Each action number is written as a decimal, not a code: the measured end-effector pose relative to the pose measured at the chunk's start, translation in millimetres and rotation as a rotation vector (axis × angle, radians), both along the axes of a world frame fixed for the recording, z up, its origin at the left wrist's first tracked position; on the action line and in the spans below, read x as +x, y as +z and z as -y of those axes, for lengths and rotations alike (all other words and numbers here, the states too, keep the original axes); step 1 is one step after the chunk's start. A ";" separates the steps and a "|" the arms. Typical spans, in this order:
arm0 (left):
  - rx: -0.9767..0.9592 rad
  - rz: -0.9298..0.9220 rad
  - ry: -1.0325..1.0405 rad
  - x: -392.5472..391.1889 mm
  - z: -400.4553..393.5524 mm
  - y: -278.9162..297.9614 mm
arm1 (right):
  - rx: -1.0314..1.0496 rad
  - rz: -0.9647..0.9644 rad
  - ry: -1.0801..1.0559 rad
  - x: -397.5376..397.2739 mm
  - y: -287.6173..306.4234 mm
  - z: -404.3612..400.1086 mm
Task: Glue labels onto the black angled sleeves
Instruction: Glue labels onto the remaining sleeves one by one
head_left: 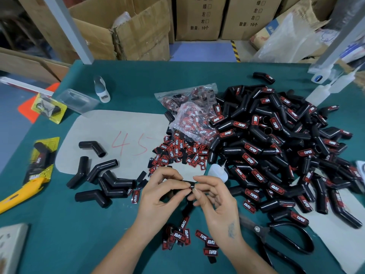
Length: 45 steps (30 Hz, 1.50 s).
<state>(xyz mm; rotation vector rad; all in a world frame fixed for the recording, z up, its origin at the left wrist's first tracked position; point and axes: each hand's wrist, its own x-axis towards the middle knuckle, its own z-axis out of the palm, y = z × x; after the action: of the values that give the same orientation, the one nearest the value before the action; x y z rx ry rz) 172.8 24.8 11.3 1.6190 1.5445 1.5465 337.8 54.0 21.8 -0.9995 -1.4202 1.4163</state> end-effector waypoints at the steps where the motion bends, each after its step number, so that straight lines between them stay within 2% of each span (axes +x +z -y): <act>1: 0.001 -0.003 0.000 -0.9 -0.1 -1.2 | -0.017 -0.011 0.004 0.2 0.5 -0.4; 9: 0.017 -0.048 -0.040 -2.7 -0.4 -5.6 | -0.091 -0.071 0.144 1.1 5.7 -0.9; 18: -0.034 0.022 -0.064 -7.7 -0.3 2.8 | -0.130 -0.129 0.091 0.6 6.4 -1.6; 28: -0.026 -0.025 -0.071 -8.0 1.0 7.2 | -0.099 -0.132 0.070 2.6 8.5 -1.6; 39: -0.059 0.111 -0.076 -8.5 3.0 2.1 | -0.036 -0.115 0.038 2.8 7.6 -2.0; 45: 0.016 0.116 -0.071 -7.6 2.2 2.5 | -0.034 -0.092 0.019 3.1 5.9 -2.3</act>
<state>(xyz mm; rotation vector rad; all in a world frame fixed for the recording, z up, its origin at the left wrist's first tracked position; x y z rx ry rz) 165.2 22.6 13.9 1.5470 1.4023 1.5894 340.9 56.3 27.8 -0.9326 -1.3462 1.4859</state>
